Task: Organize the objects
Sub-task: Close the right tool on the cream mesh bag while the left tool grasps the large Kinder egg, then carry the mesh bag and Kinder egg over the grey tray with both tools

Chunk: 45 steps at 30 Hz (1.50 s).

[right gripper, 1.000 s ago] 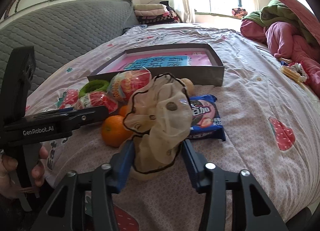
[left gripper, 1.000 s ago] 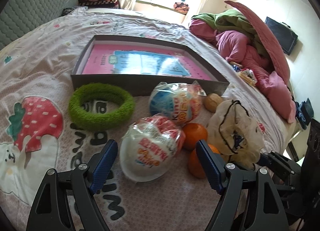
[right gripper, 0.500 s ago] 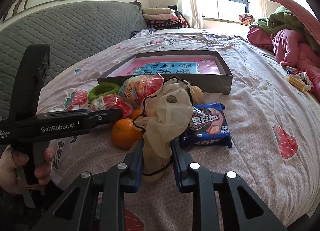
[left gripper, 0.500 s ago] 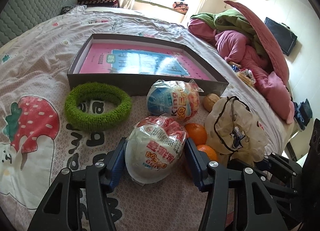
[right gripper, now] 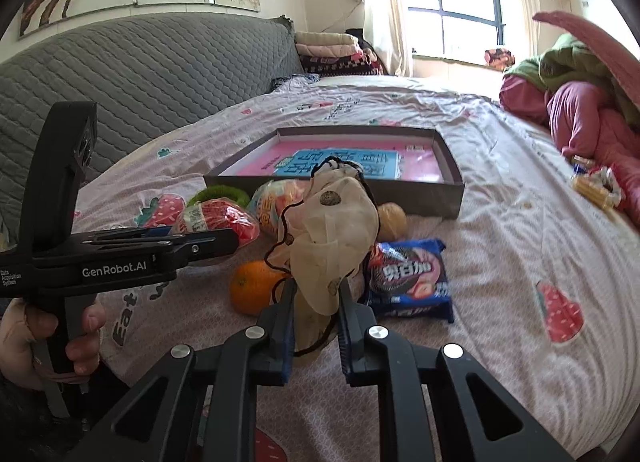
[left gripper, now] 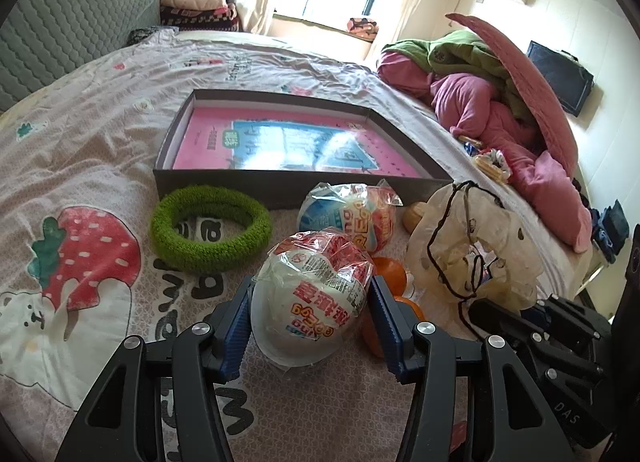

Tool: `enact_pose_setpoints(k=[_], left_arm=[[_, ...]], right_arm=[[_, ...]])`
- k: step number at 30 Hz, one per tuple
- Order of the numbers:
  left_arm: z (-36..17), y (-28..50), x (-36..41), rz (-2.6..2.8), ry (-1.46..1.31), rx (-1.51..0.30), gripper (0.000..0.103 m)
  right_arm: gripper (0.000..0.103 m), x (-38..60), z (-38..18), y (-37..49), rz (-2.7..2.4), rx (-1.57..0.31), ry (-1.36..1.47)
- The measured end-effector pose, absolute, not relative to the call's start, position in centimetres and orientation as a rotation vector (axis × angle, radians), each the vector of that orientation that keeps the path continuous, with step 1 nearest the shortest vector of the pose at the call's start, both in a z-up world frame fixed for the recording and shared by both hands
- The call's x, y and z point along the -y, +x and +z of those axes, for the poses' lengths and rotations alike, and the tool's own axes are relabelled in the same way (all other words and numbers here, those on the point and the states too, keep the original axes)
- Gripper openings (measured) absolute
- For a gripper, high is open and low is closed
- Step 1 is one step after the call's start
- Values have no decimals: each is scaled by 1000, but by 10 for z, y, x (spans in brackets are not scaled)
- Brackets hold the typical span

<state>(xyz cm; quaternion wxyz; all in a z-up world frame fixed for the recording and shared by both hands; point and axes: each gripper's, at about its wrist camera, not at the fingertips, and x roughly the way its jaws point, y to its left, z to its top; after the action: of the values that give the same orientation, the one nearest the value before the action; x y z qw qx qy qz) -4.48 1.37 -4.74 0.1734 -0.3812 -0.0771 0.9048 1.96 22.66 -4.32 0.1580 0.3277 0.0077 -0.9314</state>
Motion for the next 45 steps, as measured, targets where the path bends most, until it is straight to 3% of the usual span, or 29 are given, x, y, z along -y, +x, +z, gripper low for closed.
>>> enact_pose_setpoints(k=[19, 45], left_arm=[[-25, -26, -10, 2670, -965, 138, 57], [5, -39, -8, 2795, -1005, 114, 57]], right_arm=[[18, -218, -14, 21, -2737, -128, 877], [18, -210, 10, 4, -2764, -196, 818]])
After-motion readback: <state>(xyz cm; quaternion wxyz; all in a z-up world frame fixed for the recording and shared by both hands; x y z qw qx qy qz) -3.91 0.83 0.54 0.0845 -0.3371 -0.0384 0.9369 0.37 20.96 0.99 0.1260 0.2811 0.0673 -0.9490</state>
